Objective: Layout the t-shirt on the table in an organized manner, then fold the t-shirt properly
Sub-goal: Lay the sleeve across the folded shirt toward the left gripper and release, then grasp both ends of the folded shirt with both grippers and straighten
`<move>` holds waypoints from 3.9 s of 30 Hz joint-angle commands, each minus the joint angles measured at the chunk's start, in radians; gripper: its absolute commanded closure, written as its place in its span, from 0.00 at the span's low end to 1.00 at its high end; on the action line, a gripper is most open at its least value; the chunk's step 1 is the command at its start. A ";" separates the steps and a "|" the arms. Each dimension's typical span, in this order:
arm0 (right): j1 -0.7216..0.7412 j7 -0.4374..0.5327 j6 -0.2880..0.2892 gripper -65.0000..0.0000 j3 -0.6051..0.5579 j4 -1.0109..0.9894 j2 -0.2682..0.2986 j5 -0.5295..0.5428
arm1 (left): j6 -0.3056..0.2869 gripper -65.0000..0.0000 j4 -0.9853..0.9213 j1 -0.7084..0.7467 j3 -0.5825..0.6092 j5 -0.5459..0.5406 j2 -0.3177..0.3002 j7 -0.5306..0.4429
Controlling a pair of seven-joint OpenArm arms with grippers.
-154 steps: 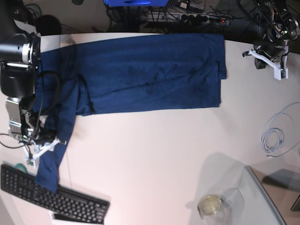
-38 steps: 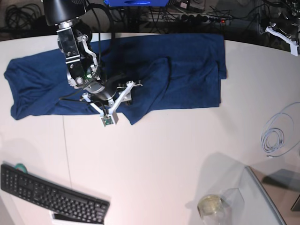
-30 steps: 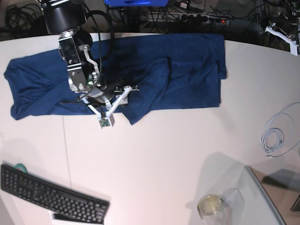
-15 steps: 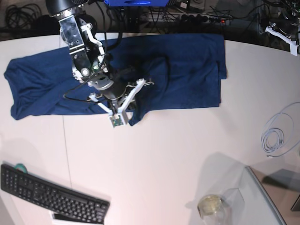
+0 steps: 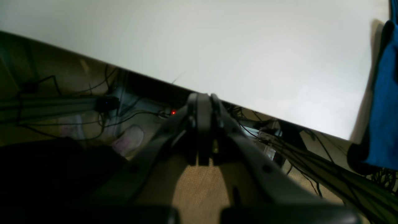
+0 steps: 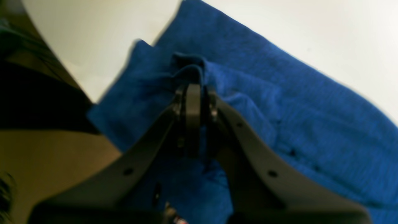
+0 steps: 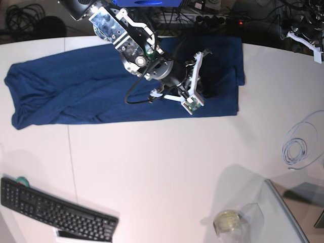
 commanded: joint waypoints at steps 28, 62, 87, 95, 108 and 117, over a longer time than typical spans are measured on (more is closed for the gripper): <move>0.155 0.026 -0.003 0.47 -0.276 -0.034 -0.064 0.012 | -0.005 1.00 0.022 0.014 0.084 -0.010 -0.018 -0.021; -0.267 0.029 0.007 0.46 0.513 0.260 0.146 0.012 | -0.005 0.19 -0.116 -0.105 0.404 -0.198 0.049 -0.101; -0.355 0.029 0.007 0.46 0.924 0.368 0.120 0.013 | -0.005 1.00 -0.357 -0.273 0.491 -0.094 -0.023 -0.248; -0.362 0.029 0.007 0.46 0.978 0.368 0.120 0.013 | -0.005 1.00 -0.261 -0.249 0.486 -0.094 -0.094 -0.247; -0.362 0.029 0.007 0.46 0.978 0.368 0.120 0.013 | -0.005 1.00 0.120 -0.037 0.442 -0.085 -0.072 -0.245; -0.362 0.029 0.007 0.46 0.978 0.368 0.120 0.013 | 0.023 1.00 0.315 0.063 0.631 -0.085 -0.069 -0.245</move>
